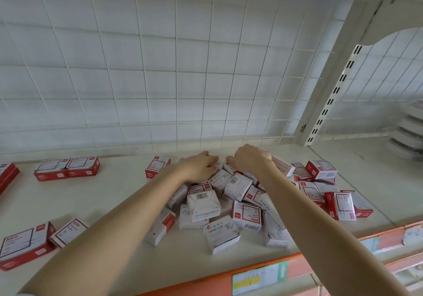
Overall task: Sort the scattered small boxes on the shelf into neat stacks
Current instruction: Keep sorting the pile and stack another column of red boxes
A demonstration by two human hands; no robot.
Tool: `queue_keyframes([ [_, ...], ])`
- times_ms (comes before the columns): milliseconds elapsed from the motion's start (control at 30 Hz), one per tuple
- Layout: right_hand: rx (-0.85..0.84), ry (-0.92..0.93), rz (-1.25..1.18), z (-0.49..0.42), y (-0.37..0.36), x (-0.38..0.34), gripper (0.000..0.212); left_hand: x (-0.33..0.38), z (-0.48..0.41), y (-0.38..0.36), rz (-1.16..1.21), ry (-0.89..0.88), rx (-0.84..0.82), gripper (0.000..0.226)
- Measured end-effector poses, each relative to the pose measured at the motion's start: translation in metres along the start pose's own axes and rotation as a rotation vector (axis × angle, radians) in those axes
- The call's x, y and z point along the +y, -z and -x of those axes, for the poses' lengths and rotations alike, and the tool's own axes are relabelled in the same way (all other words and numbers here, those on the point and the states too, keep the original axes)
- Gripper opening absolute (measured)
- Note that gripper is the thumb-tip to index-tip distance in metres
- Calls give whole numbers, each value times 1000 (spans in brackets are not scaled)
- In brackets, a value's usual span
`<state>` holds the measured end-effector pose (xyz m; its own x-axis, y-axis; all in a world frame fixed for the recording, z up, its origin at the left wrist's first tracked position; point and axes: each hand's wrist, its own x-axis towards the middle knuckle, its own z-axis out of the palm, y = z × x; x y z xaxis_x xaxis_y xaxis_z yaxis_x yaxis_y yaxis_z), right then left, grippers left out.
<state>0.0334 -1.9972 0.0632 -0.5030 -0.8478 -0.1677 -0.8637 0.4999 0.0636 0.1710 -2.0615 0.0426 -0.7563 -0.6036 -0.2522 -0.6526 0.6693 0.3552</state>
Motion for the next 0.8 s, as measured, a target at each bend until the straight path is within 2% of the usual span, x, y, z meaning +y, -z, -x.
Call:
queue_keyframes([
  [167,82,17,-21,7,-1,-5,41,-4,7,5,85,-66,35,45],
  [300,178,88,-138,17,3,-14,37,-4,22,17,105,-76,151,40],
  [500,201,266,-275,39,6,-48,36,-27,63,16,172,28,393,39],
  [600,215,356,-323,53,6,-70,37,-44,92,12,105,134,475,35],
  [700,224,439,-317,68,7,-98,35,-60,120,8,-36,214,502,35],
  [800,259,508,-319,80,5,-128,32,-77,144,5,-72,249,471,38],
])
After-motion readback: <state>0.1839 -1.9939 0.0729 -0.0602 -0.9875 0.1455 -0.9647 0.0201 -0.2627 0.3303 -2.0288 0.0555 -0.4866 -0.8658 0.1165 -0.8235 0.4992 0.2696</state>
